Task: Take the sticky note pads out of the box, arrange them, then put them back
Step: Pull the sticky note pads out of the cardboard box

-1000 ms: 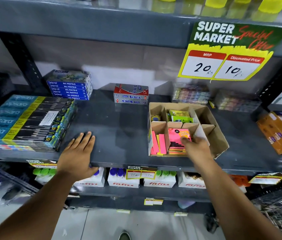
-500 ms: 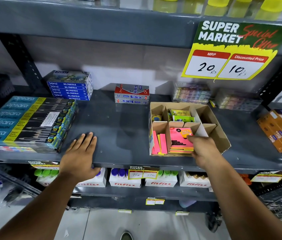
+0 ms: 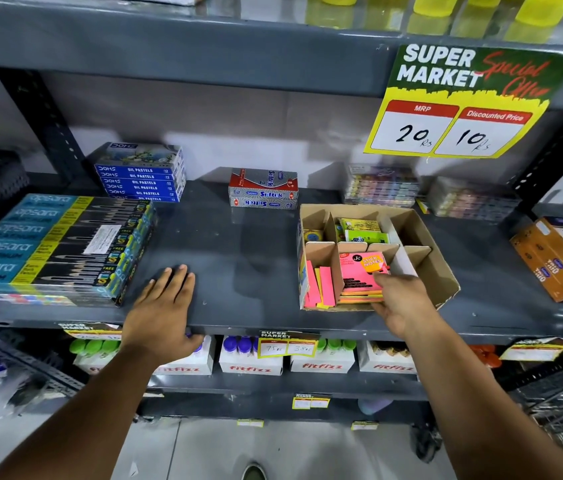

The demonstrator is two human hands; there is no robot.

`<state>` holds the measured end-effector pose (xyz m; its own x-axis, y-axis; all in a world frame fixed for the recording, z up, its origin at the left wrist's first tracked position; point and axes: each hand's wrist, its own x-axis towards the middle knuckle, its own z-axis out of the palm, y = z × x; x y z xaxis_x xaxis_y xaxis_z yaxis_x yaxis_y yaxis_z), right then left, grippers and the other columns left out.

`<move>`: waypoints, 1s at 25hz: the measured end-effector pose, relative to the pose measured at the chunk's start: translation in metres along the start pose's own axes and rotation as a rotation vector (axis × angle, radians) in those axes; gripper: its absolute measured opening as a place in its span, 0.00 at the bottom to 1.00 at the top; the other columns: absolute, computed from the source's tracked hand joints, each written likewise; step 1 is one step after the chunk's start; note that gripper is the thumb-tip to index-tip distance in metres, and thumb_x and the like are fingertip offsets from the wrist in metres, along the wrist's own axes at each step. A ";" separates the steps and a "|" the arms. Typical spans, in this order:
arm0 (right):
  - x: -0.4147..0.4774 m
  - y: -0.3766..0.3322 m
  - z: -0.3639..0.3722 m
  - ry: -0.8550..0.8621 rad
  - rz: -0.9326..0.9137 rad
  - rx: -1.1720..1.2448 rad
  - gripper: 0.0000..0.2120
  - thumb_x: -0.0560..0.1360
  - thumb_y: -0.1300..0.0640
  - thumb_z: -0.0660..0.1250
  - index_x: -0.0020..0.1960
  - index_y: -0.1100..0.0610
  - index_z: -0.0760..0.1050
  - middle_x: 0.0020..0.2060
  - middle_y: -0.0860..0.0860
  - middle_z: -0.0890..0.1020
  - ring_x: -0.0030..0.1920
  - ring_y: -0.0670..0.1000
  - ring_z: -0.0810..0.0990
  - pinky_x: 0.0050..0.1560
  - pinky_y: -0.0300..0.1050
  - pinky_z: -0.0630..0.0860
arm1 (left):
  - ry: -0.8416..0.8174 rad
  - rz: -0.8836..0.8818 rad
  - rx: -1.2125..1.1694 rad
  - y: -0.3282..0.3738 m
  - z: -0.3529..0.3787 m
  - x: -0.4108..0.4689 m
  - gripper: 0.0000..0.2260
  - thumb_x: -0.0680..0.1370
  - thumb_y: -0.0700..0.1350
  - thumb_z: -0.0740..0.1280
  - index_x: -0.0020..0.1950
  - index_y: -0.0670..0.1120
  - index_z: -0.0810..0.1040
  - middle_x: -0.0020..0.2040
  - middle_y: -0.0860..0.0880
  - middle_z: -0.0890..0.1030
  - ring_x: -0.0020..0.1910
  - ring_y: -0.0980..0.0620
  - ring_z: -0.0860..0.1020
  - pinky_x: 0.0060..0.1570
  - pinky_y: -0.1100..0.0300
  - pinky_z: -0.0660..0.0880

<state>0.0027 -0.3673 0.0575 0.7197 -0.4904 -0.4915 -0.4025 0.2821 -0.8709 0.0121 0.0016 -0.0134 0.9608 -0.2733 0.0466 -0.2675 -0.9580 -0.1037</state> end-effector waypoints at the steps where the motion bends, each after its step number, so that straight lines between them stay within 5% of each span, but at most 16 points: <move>1: -0.001 0.000 -0.001 -0.001 -0.001 0.011 0.05 0.77 0.63 0.66 0.52 0.59 0.74 0.42 0.54 0.85 0.40 0.50 0.84 0.36 0.45 0.76 | -0.003 0.001 0.001 0.000 0.000 0.000 0.49 0.62 0.65 0.68 0.75 0.42 0.57 0.77 0.42 0.58 0.75 0.41 0.57 0.71 0.45 0.58; 5: -0.014 -0.001 -0.003 0.015 -0.044 0.095 0.06 0.75 0.65 0.69 0.51 0.59 0.76 0.40 0.54 0.85 0.38 0.49 0.85 0.31 0.42 0.77 | -0.016 0.001 0.002 0.000 -0.001 0.000 0.49 0.62 0.65 0.68 0.75 0.42 0.55 0.77 0.42 0.57 0.75 0.41 0.55 0.72 0.45 0.56; 10: -0.059 -0.009 -0.007 0.123 -0.189 0.392 0.16 0.73 0.66 0.71 0.59 0.60 0.73 0.47 0.54 0.84 0.47 0.52 0.84 0.46 0.46 0.79 | -0.024 -0.015 -0.020 0.000 -0.001 -0.001 0.50 0.63 0.64 0.69 0.76 0.40 0.53 0.78 0.42 0.55 0.76 0.42 0.53 0.73 0.46 0.54; 14: -0.106 -0.016 0.007 -0.095 -0.239 0.571 0.24 0.73 0.67 0.70 0.67 0.63 0.68 0.56 0.59 0.82 0.52 0.53 0.83 0.51 0.47 0.80 | -0.017 -0.035 -0.055 0.000 0.000 0.000 0.48 0.63 0.60 0.68 0.76 0.40 0.53 0.78 0.42 0.54 0.76 0.43 0.53 0.73 0.48 0.53; 21: -0.135 0.031 0.068 -0.210 0.165 0.556 0.17 0.69 0.69 0.72 0.55 0.59 0.75 0.42 0.53 0.86 0.39 0.48 0.85 0.44 0.43 0.75 | -0.023 -0.026 -0.064 -0.002 0.003 0.001 0.46 0.65 0.61 0.62 0.76 0.42 0.50 0.78 0.43 0.53 0.76 0.44 0.50 0.74 0.48 0.51; 25: -0.128 0.065 0.087 -0.143 0.240 0.492 0.26 0.68 0.68 0.74 0.64 0.62 0.70 0.55 0.60 0.82 0.55 0.58 0.81 0.59 0.53 0.74 | -0.015 -0.046 -0.061 -0.001 0.003 0.005 0.45 0.63 0.60 0.56 0.76 0.41 0.53 0.78 0.42 0.53 0.76 0.43 0.52 0.74 0.47 0.54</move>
<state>-0.0657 -0.2146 0.0644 0.7238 -0.2577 -0.6400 -0.2779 0.7402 -0.6123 0.0172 0.0013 -0.0165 0.9730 -0.2282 0.0354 -0.2267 -0.9731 -0.0415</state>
